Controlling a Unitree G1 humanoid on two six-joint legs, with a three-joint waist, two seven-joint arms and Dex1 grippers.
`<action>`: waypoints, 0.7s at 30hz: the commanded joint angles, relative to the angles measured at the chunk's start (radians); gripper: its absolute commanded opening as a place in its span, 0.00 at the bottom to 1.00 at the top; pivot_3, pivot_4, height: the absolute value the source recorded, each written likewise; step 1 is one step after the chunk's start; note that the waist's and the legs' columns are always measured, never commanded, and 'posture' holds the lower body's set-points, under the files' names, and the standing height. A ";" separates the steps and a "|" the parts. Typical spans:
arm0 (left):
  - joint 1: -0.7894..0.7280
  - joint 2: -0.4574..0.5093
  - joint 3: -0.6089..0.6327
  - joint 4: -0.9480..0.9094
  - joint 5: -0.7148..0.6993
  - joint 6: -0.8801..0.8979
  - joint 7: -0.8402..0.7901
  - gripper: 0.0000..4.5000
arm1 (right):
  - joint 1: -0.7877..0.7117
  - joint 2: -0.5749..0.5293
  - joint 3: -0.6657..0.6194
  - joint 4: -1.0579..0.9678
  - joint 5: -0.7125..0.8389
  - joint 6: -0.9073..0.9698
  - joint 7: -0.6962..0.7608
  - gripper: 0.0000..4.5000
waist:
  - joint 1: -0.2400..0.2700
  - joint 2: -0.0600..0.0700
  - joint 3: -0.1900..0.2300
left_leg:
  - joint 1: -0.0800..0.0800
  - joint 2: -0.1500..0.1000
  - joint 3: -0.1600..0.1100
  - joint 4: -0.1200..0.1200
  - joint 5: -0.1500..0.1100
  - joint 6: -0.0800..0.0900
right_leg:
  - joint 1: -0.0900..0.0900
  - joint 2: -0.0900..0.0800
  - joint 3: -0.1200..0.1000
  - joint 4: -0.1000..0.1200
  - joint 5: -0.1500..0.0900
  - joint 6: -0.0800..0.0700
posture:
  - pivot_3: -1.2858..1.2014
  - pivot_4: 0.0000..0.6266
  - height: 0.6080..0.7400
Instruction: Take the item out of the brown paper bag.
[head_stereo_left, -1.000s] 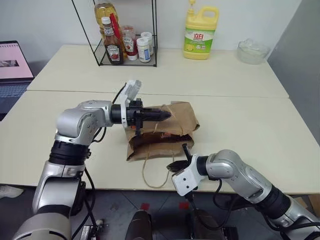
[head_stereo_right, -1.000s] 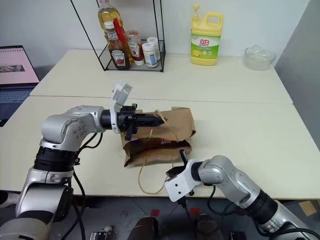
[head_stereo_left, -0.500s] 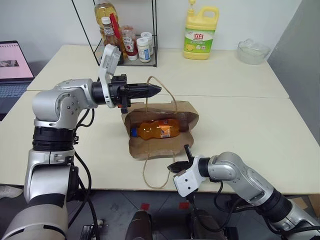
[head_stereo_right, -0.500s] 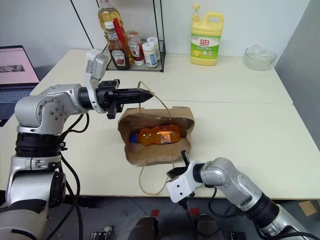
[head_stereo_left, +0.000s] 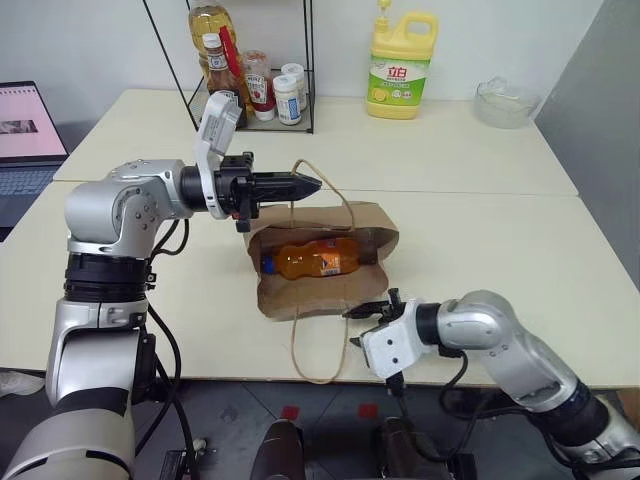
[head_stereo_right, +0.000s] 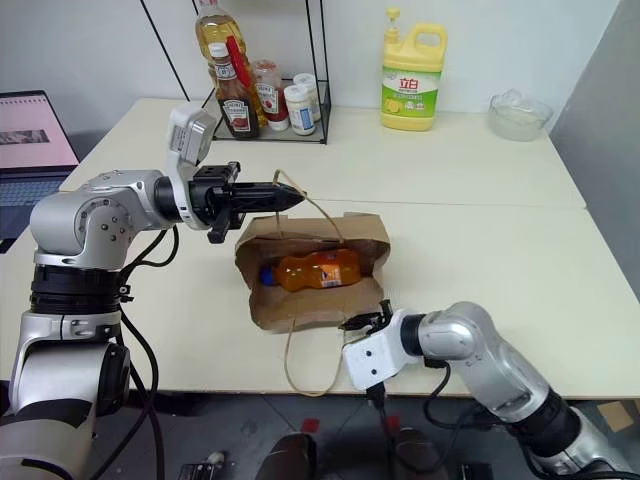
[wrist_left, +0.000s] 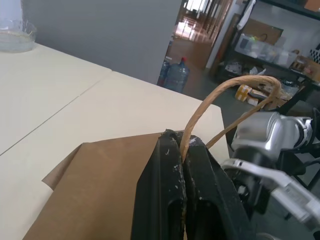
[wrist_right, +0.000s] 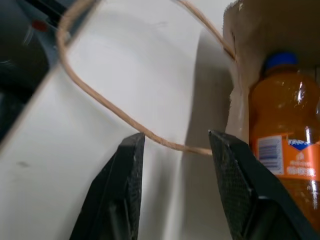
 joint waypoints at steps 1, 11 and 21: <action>-0.007 0.011 0.003 -0.015 0.002 -0.020 -0.014 0.00 | -0.007 -0.045 -0.117 -0.158 0.183 0.180 0.092 0.48 | 0.000 0.000 0.000 | 0.000 0.000 0.000 0.000 0.000 0.000 | 0.000 0.000 0.000 0.000 0.000 0.000 | 0.52 0.24 1.00; -0.010 0.010 0.001 -0.005 0.013 -0.035 -0.020 0.00 | -0.271 0.046 -0.172 -0.146 0.451 0.561 0.003 0.48 | -0.005 0.000 0.000 | 0.001 0.000 0.000 -0.001 -0.001 0.002 | 0.000 0.000 0.000 0.000 0.000 0.000 | 0.52 0.24 1.00; -0.031 0.021 0.012 0.019 0.018 -0.042 -0.020 0.00 | -0.441 0.259 0.115 0.163 0.211 0.443 -0.227 0.48 | -0.009 0.000 0.000 | 0.000 0.000 0.000 -0.001 0.000 0.000 | -0.002 0.000 0.000 0.000 0.000 0.000 | 0.52 0.24 1.00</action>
